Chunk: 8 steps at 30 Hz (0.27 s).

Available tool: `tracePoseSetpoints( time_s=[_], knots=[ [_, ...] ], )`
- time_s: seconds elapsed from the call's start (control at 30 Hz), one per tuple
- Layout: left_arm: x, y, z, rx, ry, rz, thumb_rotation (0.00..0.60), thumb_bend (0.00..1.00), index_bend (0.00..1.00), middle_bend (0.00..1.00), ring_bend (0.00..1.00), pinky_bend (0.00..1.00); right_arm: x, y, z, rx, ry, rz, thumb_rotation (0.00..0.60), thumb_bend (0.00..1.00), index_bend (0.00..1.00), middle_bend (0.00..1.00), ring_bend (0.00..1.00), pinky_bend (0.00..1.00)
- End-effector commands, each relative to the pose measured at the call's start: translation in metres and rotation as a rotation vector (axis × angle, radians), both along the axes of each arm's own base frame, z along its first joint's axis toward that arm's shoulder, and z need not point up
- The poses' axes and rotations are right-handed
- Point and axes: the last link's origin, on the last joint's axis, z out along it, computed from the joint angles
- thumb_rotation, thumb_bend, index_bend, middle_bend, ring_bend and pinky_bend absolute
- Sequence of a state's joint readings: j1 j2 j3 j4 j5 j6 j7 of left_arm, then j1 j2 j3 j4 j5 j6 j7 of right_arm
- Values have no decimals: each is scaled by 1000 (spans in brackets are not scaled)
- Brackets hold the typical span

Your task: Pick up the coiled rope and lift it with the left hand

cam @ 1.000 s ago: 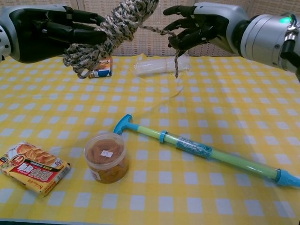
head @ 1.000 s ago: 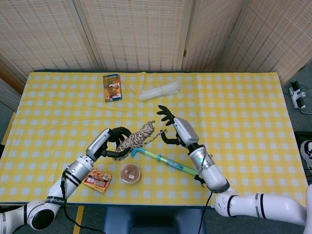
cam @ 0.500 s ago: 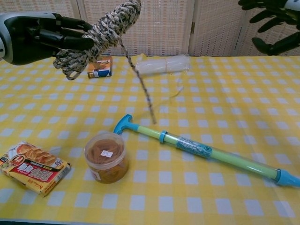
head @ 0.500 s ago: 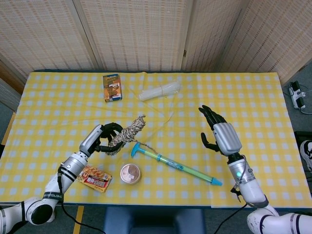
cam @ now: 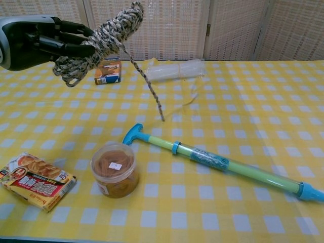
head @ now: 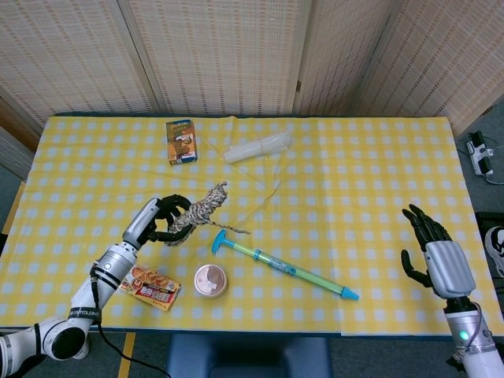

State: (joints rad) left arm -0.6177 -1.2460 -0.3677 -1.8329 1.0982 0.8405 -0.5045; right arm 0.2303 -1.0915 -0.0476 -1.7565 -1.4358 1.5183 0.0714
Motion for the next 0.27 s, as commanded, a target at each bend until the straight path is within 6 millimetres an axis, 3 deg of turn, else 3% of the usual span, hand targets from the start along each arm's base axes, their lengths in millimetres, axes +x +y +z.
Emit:
tracePoseSetpoints(
  time_s=[0.03,0.27],
  knots=[
    [0,-1,0,9,0,1,600,729,589,642,658,713,-13,22,2,-25,-5,-20,600,580,0,63,109,153],
    [0,-2,0,16,-2,0,600,730,589,642,658,713,-25,37,3,-37,-20,-52,600,581,0,63,109,153]
  ],
)
